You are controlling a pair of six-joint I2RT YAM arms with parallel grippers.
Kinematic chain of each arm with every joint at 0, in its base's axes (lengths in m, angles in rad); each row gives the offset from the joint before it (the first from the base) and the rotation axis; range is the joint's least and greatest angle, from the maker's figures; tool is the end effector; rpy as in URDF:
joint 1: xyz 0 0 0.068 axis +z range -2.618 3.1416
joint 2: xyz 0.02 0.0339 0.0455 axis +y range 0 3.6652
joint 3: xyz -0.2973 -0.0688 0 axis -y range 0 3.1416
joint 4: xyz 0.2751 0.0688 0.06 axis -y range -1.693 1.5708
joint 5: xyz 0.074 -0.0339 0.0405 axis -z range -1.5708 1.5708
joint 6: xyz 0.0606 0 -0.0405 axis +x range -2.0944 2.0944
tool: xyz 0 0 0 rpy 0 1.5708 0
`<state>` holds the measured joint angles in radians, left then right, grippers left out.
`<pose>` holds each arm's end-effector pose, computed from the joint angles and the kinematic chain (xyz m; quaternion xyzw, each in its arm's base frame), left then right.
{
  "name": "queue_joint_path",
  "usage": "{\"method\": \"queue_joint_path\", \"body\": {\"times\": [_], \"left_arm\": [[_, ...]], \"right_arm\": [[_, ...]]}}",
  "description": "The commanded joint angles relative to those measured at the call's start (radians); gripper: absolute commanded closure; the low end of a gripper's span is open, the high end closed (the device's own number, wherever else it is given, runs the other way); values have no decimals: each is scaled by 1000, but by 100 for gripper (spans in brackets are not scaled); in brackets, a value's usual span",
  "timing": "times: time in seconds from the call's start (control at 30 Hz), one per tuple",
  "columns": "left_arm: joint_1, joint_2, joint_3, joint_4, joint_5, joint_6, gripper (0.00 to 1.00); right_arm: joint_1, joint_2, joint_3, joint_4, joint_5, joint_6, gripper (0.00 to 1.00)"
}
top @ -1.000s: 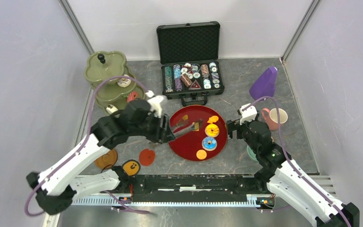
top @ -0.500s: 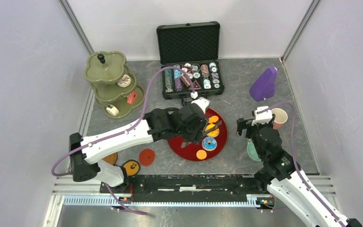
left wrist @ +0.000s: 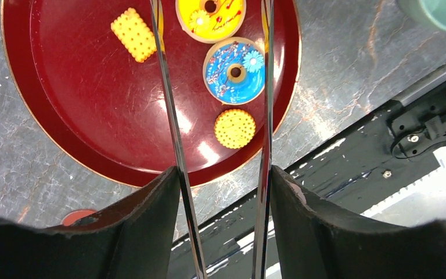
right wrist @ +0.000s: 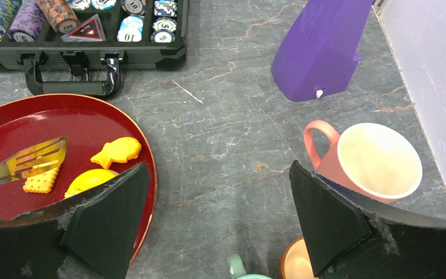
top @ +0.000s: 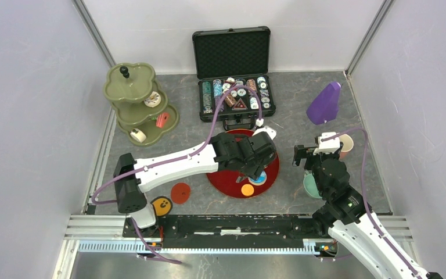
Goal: Serve the afternoon tea
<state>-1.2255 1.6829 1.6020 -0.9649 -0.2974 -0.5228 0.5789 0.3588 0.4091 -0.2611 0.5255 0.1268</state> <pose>0.1516 -0.3689 0.3323 0.2926 0.9100 -0.1050 0.2744 0.1313 0.0495 0.2652 -0.0091 0.7684 0.0203 0.6396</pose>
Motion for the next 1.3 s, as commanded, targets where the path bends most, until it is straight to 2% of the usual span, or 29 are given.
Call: {"method": "queue_joint_path", "body": {"times": [0.0,0.23,0.53,0.63,0.77,0.87,0.97,1.07,1.17,1.27], "left_arm": [[-13,17,35,-31,-32,-17,36],[-17,57,15,-26,-38,-11,36],[-17,94,15,-8,-45,-3,40],[-17,98,15,-6,-51,-2,46],[-17,96,22,-8,-65,4,59],[-19,77,34,-12,-83,11,62],[-19,35,74,-79,-158,14,62],[-18,-30,108,-201,-307,1,62],[-16,-110,87,-341,-444,-39,60],[-13,-193,32,-506,-515,-118,59]], "right_arm": [[4,-4,-4,28,4,15,2],[4,3,-12,37,-4,14,2],[4,14,-18,45,-13,17,2],[4,14,-21,47,-16,16,2],[4,14,-23,47,-17,16,2],[4,14,-24,48,-17,16,2],[4,14,-23,46,-16,17,2],[4,10,-23,48,-16,17,2],[4,10,-25,51,-16,17,2],[4,11,-27,55,-23,17,2]]}}
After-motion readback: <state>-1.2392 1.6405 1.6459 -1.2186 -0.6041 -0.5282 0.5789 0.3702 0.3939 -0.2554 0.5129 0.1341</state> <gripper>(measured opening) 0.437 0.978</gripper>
